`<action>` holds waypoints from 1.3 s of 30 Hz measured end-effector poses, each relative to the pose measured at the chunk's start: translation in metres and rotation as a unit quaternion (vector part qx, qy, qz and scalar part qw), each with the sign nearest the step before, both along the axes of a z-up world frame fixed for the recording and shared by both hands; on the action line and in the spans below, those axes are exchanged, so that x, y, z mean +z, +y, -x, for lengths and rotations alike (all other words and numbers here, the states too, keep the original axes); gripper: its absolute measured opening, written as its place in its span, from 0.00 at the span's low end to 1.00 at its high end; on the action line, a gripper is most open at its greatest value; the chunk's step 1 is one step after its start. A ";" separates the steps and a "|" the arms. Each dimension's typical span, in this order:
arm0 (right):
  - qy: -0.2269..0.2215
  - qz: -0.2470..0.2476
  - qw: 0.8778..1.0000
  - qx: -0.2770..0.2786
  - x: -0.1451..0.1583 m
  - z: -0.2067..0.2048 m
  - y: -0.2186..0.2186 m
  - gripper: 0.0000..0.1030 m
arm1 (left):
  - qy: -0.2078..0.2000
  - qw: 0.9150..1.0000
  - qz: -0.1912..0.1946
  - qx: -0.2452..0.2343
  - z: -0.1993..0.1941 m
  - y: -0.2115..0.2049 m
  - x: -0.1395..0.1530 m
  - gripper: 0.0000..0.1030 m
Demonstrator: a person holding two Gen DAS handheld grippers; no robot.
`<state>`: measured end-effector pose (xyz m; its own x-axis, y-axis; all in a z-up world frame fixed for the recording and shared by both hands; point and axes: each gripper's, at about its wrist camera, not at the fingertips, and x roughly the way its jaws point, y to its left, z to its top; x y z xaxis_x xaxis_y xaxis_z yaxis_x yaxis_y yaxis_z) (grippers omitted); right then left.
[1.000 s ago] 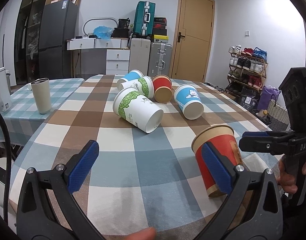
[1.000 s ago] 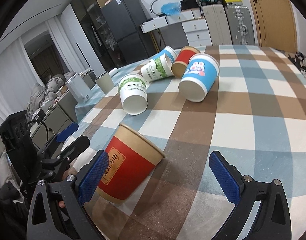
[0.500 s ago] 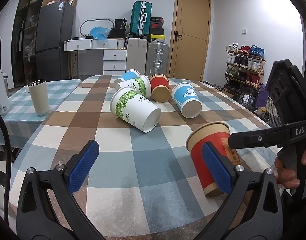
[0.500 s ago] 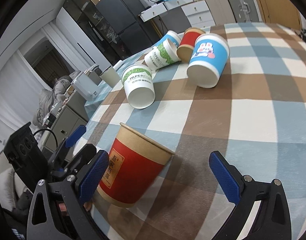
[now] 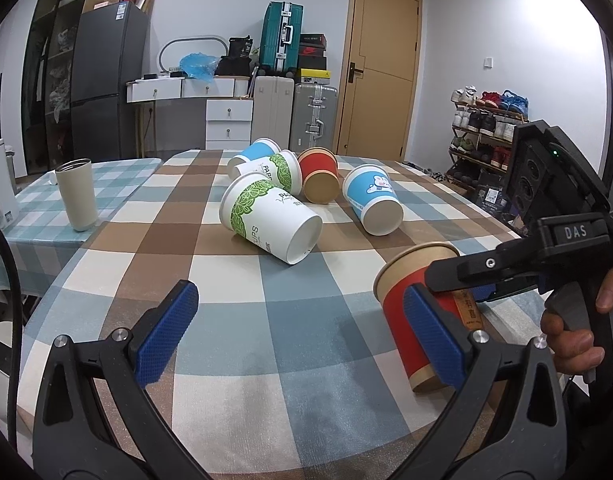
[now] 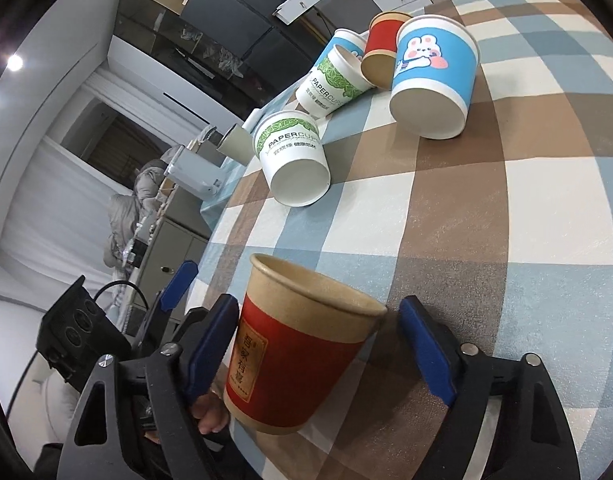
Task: Flip cup upright
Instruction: 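Grasp the red cup with the right gripper near its rim, then rotate the red cup upright with the right gripper and set it down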
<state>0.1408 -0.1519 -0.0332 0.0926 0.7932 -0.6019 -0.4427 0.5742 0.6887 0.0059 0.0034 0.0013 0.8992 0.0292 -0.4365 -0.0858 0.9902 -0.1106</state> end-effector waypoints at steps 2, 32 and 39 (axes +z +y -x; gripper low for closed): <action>0.007 -0.010 1.000 0.004 0.000 0.000 0.000 0.74 | 0.000 1.000 0.001 0.000 0.000 0.000 0.000 0.99; -0.369 0.134 0.918 -0.063 0.054 0.053 0.021 0.72 | -0.001 1.000 0.001 0.001 0.000 0.000 -0.001 0.99; -0.392 0.156 0.905 -0.054 0.051 0.062 0.033 0.72 | -0.001 1.000 0.007 0.009 -0.001 0.005 -0.002 0.99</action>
<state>0.0789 -0.1193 0.0174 0.6558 0.5564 -0.5102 -0.6541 0.7562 -0.0161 0.0064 0.0083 -0.0008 0.8991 0.0395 -0.4359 -0.1036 0.9868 -0.1243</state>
